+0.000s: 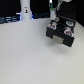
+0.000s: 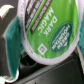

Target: Open the kcup holder, insert the kcup into the holder, and close the kcup holder

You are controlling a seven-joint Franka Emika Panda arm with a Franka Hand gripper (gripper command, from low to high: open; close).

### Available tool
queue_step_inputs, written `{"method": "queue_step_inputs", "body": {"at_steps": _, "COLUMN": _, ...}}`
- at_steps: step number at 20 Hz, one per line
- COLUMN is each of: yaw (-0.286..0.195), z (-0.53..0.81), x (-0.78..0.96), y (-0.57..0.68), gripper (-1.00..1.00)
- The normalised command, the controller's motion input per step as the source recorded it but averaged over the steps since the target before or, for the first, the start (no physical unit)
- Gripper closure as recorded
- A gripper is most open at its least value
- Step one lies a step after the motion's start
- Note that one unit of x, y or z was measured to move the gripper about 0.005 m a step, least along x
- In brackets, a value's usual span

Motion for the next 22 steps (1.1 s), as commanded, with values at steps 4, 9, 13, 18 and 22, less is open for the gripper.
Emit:
{"method": "queue_step_inputs", "body": {"at_steps": 4, "yaw": -0.014, "z": 0.36, "x": 0.55, "y": 0.12, "gripper": 1.00}}
{"method": "queue_step_inputs", "body": {"at_steps": 9, "yaw": -0.020, "z": 0.22, "x": 0.56, "y": 0.15, "gripper": 1.00}}
{"method": "queue_step_inputs", "body": {"at_steps": 13, "yaw": -0.024, "z": 0.12, "x": 0.49, "y": 0.22, "gripper": 1.00}}
{"method": "queue_step_inputs", "body": {"at_steps": 18, "yaw": -0.019, "z": 0.09, "x": 0.27, "y": 0.12, "gripper": 1.00}}
{"method": "queue_step_inputs", "body": {"at_steps": 22, "yaw": -0.026, "z": 0.29, "x": 0.62, "y": 0.41, "gripper": 1.00}}
